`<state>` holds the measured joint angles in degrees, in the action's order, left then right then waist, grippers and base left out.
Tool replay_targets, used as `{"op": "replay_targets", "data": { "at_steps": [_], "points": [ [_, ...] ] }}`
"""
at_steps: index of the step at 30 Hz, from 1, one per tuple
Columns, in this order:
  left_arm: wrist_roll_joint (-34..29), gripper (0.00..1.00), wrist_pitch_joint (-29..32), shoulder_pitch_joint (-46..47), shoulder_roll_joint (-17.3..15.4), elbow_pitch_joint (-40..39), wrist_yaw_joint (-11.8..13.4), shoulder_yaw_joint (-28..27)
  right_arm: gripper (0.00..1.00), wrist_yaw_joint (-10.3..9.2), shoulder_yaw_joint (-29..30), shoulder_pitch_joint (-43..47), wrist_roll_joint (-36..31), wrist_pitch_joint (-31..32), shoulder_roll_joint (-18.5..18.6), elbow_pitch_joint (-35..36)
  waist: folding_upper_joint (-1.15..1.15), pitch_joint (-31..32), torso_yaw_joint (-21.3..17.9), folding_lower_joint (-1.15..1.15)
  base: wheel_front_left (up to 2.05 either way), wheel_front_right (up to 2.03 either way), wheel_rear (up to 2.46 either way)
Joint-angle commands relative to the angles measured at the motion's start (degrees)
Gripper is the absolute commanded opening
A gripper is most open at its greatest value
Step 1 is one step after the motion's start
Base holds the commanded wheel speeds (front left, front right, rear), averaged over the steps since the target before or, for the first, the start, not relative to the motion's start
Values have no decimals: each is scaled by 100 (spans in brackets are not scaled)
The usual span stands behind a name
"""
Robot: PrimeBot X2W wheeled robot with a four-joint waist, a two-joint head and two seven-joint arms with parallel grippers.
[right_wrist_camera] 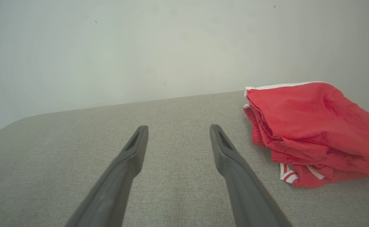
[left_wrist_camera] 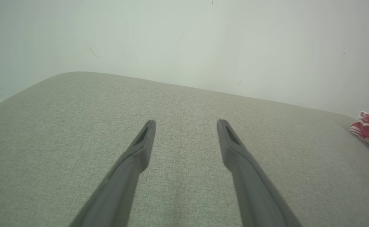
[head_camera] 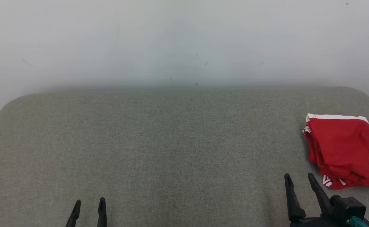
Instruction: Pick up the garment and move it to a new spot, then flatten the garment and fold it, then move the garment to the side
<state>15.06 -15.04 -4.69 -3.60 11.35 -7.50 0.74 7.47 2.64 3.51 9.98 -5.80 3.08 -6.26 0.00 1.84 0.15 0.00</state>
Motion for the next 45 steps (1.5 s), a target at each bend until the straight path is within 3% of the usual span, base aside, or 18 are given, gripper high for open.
{"op": "replay_targets", "data": {
  "at_steps": [1,12,13,17,45],
  "points": [
    [21,100,-13,0,-7,-14,7,-8,100,0,16,14,-33,-12,-15,-11,0,-3,-6,0,0,0,0],
    [177,100,-13,62,-26,25,6,-2,100,0,28,32,-52,8,-25,-10,0,18,55,0,0,0,0],
    [174,0,1,20,-18,26,0,9,0,0,34,0,-23,6,-8,-27,0,17,55,1,0,0,0],
    [229,0,26,-19,4,209,-5,27,0,0,47,29,38,43,-15,-239,0,17,57,1,0,0,0],
    [2734,0,734,645,26,492,-3,-157,0,1,277,-451,2753,456,-16,-529,0,-30,41,1,0,0,0]
  ]
}}
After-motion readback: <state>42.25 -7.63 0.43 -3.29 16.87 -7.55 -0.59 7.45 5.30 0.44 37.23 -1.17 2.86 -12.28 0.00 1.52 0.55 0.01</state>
